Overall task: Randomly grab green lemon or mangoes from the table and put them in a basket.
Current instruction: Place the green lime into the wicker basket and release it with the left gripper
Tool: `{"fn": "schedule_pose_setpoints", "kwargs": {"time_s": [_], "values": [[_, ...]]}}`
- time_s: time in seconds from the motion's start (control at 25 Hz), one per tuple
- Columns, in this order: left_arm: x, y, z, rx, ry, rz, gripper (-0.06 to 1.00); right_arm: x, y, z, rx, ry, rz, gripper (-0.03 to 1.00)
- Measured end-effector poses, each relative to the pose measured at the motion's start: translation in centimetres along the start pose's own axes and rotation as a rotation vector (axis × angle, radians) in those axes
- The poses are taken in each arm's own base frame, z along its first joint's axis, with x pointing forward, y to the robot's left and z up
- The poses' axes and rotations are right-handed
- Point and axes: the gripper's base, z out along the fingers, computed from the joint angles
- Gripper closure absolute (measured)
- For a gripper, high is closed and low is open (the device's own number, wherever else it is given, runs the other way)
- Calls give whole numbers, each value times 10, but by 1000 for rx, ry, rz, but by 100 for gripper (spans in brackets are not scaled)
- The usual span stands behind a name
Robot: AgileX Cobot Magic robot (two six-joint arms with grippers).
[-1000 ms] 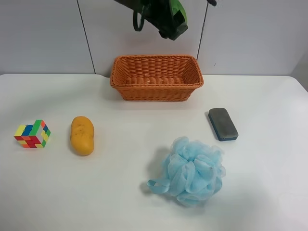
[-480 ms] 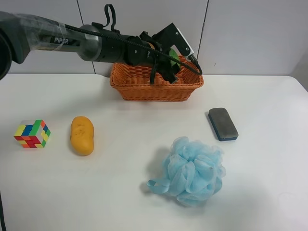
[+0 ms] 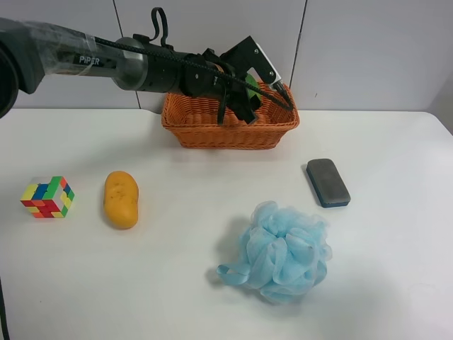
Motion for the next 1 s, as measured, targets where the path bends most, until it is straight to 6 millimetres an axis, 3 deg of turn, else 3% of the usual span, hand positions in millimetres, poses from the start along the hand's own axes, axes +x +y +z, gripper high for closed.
{"fn": "schedule_pose_setpoints", "kwargs": {"time_s": [0.08,0.28,0.68,0.84,1.0], "values": [[0,0,0,0,0,-9,20,0,0,0,0,0,0,-2],[0,1,0,-5,-5,-68,-2,0,0,0,0,0,0,-2],[-4,2,-4,7,6,-83,-5,0,0,0,0,0,0,-2],[-25,20,-30,35,31,-108,-5,0,0,0,0,0,0,-2],[-52,59,-85,75,96,-132,-4,0,0,0,0,0,0,-2]]}}
